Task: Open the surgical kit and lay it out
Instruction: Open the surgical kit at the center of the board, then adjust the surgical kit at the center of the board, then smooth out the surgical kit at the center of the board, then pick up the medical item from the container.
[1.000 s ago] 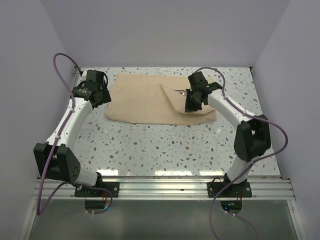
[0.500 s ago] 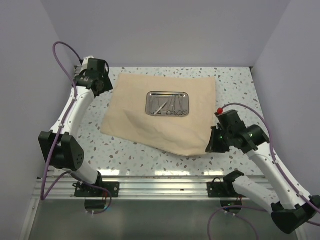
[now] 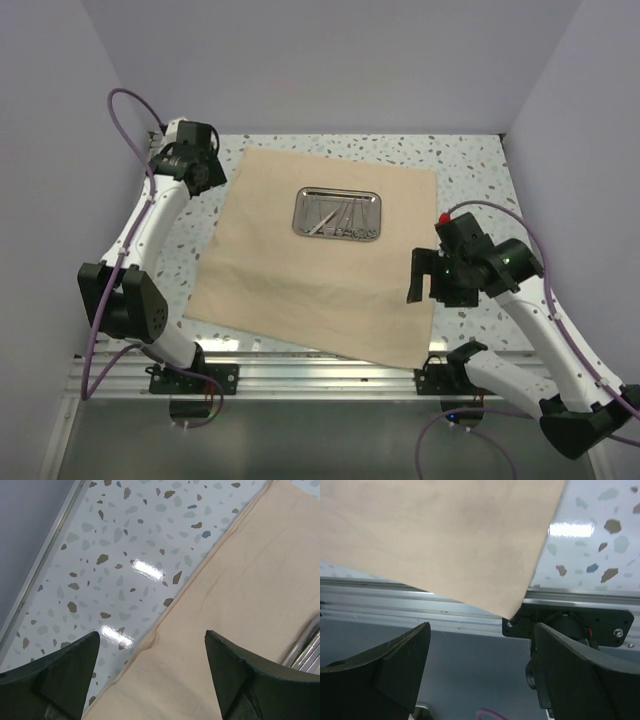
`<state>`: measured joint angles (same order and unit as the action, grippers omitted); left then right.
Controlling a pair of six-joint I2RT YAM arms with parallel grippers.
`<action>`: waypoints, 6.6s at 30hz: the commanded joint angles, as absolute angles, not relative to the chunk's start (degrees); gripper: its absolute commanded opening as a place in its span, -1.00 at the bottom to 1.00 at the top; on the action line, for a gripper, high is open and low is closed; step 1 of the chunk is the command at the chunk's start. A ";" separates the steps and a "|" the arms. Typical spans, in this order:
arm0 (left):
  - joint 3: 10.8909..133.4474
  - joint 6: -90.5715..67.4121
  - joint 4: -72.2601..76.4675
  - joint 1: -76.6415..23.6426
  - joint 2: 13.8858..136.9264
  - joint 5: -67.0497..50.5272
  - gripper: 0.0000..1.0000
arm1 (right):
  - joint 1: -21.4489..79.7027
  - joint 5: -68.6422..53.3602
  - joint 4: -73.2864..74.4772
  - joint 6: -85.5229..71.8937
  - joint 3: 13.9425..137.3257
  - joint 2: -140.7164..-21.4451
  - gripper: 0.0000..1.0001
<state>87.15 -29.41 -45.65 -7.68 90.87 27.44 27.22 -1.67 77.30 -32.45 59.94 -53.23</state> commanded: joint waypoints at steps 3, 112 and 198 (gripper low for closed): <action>83.85 -30.41 -44.21 -8.09 88.50 27.51 0.79 | 27.16 5.01 80.29 -34.18 71.01 -56.95 0.80; 57.04 -35.68 -9.40 -23.72 90.97 -7.21 -1.00 | 27.33 -17.85 17.40 -44.04 65.40 -104.42 -1.00; 119.80 -26.72 -30.50 -22.94 134.21 14.94 0.15 | 22.76 8.97 53.26 -26.81 68.64 -71.98 0.95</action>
<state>119.46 -27.83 -33.36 -24.36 135.11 12.64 22.98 8.12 53.32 -27.53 68.18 -70.74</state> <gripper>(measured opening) 0.579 0.981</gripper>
